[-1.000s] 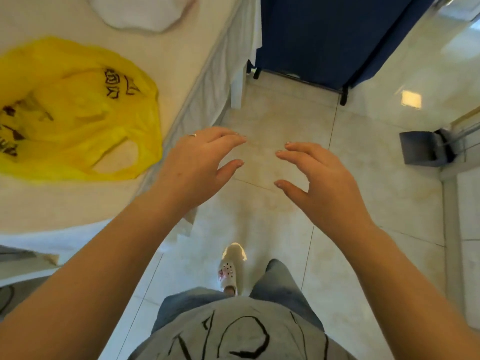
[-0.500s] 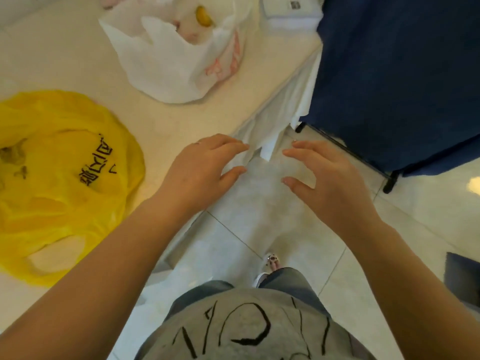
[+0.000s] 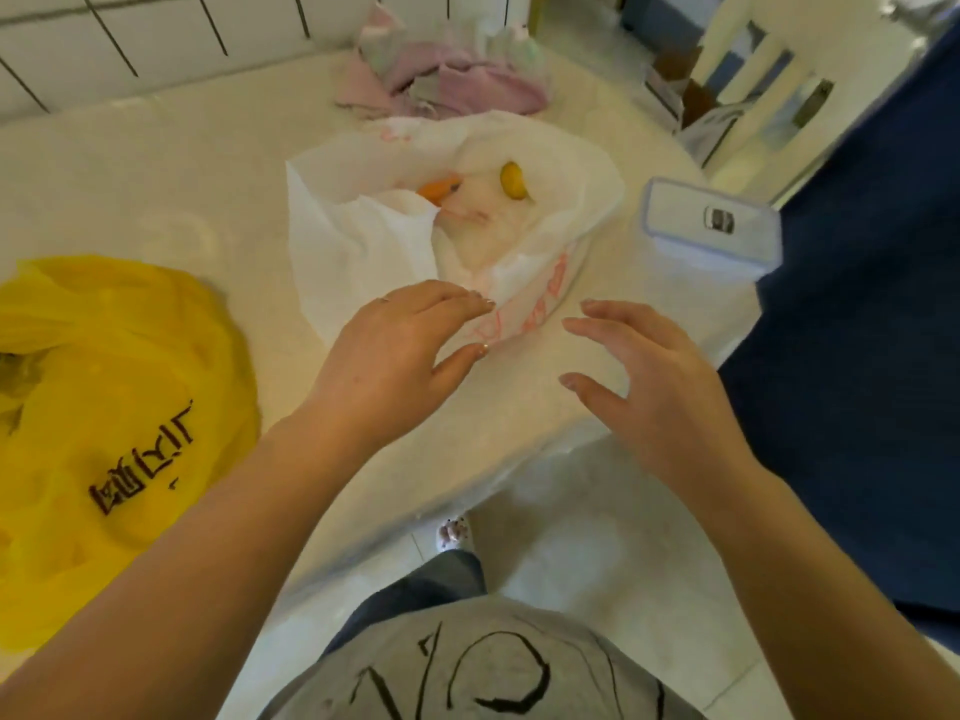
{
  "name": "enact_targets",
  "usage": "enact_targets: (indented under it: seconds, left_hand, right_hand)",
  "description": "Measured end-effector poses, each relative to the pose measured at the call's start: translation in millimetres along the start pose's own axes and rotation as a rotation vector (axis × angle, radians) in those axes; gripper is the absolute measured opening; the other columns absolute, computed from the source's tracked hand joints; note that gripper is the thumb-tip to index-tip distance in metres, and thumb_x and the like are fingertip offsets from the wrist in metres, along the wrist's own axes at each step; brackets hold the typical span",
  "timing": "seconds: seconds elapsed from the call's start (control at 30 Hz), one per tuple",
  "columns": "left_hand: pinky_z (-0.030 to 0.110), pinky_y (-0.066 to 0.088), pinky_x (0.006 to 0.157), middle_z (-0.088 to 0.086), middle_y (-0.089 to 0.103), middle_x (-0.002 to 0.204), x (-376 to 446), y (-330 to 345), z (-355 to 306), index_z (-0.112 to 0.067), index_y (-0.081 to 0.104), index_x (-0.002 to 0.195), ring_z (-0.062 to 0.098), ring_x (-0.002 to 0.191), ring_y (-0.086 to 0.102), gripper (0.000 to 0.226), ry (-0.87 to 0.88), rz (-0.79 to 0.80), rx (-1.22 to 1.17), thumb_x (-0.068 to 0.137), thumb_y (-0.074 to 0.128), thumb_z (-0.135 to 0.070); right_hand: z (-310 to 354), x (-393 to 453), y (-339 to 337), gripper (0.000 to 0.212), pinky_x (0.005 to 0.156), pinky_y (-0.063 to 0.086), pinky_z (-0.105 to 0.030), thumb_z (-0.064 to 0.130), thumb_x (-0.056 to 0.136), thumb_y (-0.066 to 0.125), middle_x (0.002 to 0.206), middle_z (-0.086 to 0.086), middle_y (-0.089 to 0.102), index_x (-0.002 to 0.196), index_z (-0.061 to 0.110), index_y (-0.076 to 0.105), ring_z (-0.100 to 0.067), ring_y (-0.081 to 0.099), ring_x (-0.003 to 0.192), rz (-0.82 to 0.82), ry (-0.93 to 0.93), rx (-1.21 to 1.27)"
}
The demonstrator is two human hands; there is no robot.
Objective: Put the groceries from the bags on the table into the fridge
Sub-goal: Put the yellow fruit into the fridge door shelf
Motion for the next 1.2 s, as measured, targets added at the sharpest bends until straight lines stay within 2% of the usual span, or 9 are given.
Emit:
enact_targets:
  seconds: [0.27, 0.4, 0.53, 0.7, 0.8, 0.93, 1.07, 1.13, 1.2]
  left_hand:
    - [0.035, 0.048, 0.08, -0.003, 0.063, 0.118, 104.2, 5.3, 37.7, -0.021, 0.061, 0.119, 0.02, 0.105, 0.06, 0.034, -0.018, -0.019, 0.023, 0.089, 0.054, -0.035]
    - [0.033, 0.049, 0.076, -0.004, 0.064, 0.116, 138.3, 22.3, 57.5, -0.02, 0.062, 0.118, 0.015, 0.102, 0.057, 0.039, -0.041, -0.002, 0.021, 0.087, 0.047, -0.039]
    - [0.033, 0.051, 0.074, -0.001, 0.065, 0.113, 162.0, 42.7, 67.8, -0.017, 0.064, 0.116, 0.021, 0.097, 0.062, 0.034, -0.15, -0.004, 0.048, 0.083, 0.065, -0.027]
    - [0.037, 0.055, 0.069, -0.001, 0.065, 0.112, 188.2, 71.6, 74.7, -0.019, 0.065, 0.113, 0.023, 0.093, 0.063, 0.035, -0.298, 0.018, 0.038, 0.08, 0.062, -0.03]
    - [0.037, 0.055, 0.072, 0.0, 0.066, 0.112, 202.2, 87.1, 77.8, -0.02, 0.065, 0.113, 0.024, 0.096, 0.064, 0.035, -0.406, 0.011, 0.02, 0.08, 0.059, -0.031]
    - [0.037, 0.055, 0.074, 0.001, 0.068, 0.111, 213.8, 113.3, 77.0, -0.018, 0.067, 0.112, 0.025, 0.094, 0.065, 0.033, -0.525, 0.029, 0.0, 0.084, 0.054, -0.032]
    - [0.034, 0.052, 0.079, 0.003, 0.069, 0.107, 224.8, 146.7, 69.4, -0.014, 0.068, 0.109, 0.023, 0.094, 0.066, 0.039, -0.547, 0.064, -0.006, 0.087, 0.042, -0.034]
    - [0.039, 0.05, 0.088, 0.006, 0.067, 0.113, 228.4, 163.2, 68.0, -0.011, 0.065, 0.115, 0.026, 0.102, 0.064, 0.046, -0.573, 0.074, -0.024, 0.088, 0.038, -0.037]
    - [0.044, 0.039, 0.101, 0.008, 0.06, 0.127, 232.9, 176.5, 65.9, -0.011, 0.058, 0.126, 0.028, 0.118, 0.056, 0.056, -0.609, 0.114, -0.061, 0.089, 0.031, -0.043]
  right_hand:
    - [-45.4, 114.4, -2.3, 0.045, 0.09, 0.036, -0.021, 0.026, 0.08, 0.071, 0.129, 0.006, 0.053, 0.123, 0.023, 0.058, -0.014, 0.049, 0.116, 0.035, -0.031, -0.01]
    - [-65.1, 167.0, 7.1, 0.042, 0.086, 0.038, -0.024, 0.026, 0.08, 0.071, 0.129, 0.004, 0.055, 0.121, 0.022, 0.06, -0.018, 0.051, 0.116, 0.084, -0.086, -0.007]
    - [-88.5, 221.4, 17.9, 0.041, 0.091, 0.044, -0.034, 0.023, 0.079, 0.073, 0.127, 0.0, 0.057, 0.119, 0.02, 0.062, -0.024, 0.054, 0.116, 0.153, -0.196, 0.012]
    - [-119.4, 281.2, 34.3, 0.04, 0.093, 0.042, -0.035, 0.021, 0.076, 0.075, 0.125, 0.001, 0.059, 0.115, 0.021, 0.065, -0.025, 0.056, 0.112, 0.216, -0.352, 0.042]
    - [-130.9, 309.9, 49.0, 0.038, 0.093, 0.041, -0.032, 0.021, 0.078, 0.072, 0.126, 0.003, 0.058, 0.115, 0.02, 0.064, -0.023, 0.055, 0.112, 0.277, -0.422, 0.061]
    - [-131.7, 335.8, 79.6, 0.036, 0.097, 0.045, -0.043, 0.024, 0.082, 0.059, 0.126, 0.004, 0.058, 0.117, 0.021, 0.063, -0.021, 0.055, 0.115, 0.377, -0.655, 0.034]
    - [-139.7, 345.8, 113.2, 0.034, 0.107, 0.025, -0.053, 0.03, 0.085, 0.059, 0.127, 0.001, 0.06, 0.117, 0.024, 0.064, -0.02, 0.05, 0.125, 0.439, -1.094, -0.261]
    - [-153.3, 349.5, 121.7, 0.04, 0.106, 0.019, -0.06, 0.036, 0.08, 0.065, 0.126, 0.0, 0.061, 0.118, 0.023, 0.063, -0.02, 0.049, 0.127, 0.481, -1.23, -0.369]
    - [-167.3, 353.8, 123.4, 0.043, 0.106, 0.017, -0.066, 0.044, 0.082, 0.061, 0.122, 0.001, 0.063, 0.119, 0.022, 0.063, -0.02, 0.048, 0.127, 0.49, -1.287, -0.433]
Point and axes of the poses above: each hand's wrist, its own x-axis towards the middle knuckle, its own y-axis out of the palm, z = x × y, the point moved 5 cm from there along x, towards the middle knuckle
